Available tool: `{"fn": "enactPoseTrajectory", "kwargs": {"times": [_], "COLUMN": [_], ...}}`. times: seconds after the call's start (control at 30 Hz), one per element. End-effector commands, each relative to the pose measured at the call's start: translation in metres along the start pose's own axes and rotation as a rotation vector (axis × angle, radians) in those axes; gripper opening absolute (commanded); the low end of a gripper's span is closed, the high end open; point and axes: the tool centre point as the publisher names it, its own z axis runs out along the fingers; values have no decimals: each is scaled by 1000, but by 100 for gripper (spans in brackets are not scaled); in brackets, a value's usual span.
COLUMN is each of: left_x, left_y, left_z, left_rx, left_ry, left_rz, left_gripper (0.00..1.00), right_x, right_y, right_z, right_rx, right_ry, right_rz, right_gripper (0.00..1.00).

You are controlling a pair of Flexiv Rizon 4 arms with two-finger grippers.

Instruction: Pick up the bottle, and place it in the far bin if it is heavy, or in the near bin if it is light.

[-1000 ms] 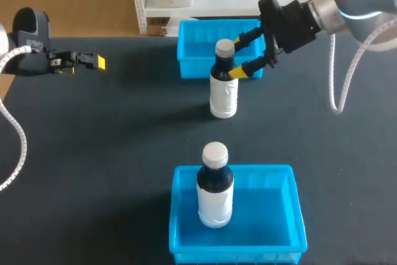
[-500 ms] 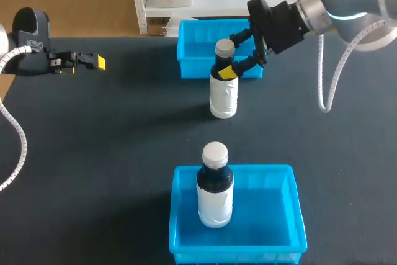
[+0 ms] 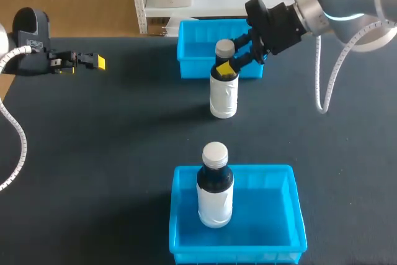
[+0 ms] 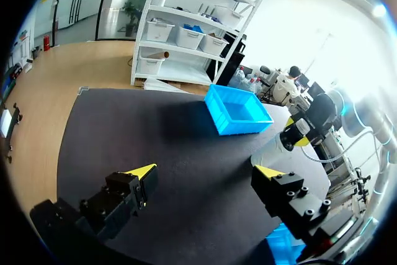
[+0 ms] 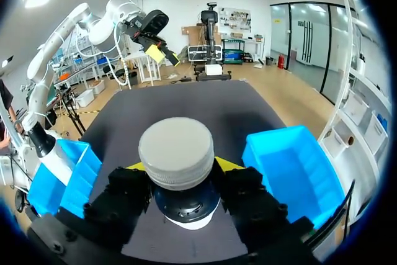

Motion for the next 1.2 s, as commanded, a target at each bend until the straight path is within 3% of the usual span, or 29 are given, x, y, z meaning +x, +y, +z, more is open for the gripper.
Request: {"fn": "enactPoseTrajectory", "kwargs": {"times": [0.03, 0.2, 0.27, 0.3, 0.67, 1.2], "left_x": [0, 0, 0, 0, 0, 0], "left_y": [0, 0, 0, 0, 0, 0], "left_z": [0, 0, 0, 0, 0, 0], "left_rx": [0, 0, 0, 0, 0, 0], "left_ry": [0, 0, 0, 0, 0, 0], "left_rz": [0, 0, 0, 0, 0, 0], "left_gripper": [100, 100, 100, 100, 100, 100], "right_x": [0, 0, 0, 0, 1, 22], "right_y": [-1, -2, -1, -1, -2, 9], "right_z": [2, 2, 1, 1, -38, -144], "right_rx": [-3, 0, 3, 5, 77, 232], "right_ry": [-1, -3, -3, -3, -2, 9], "right_rz": [-1, -1, -1, -2, -2, 45], "right_gripper": [48, 34, 16, 0, 0, 0]}}
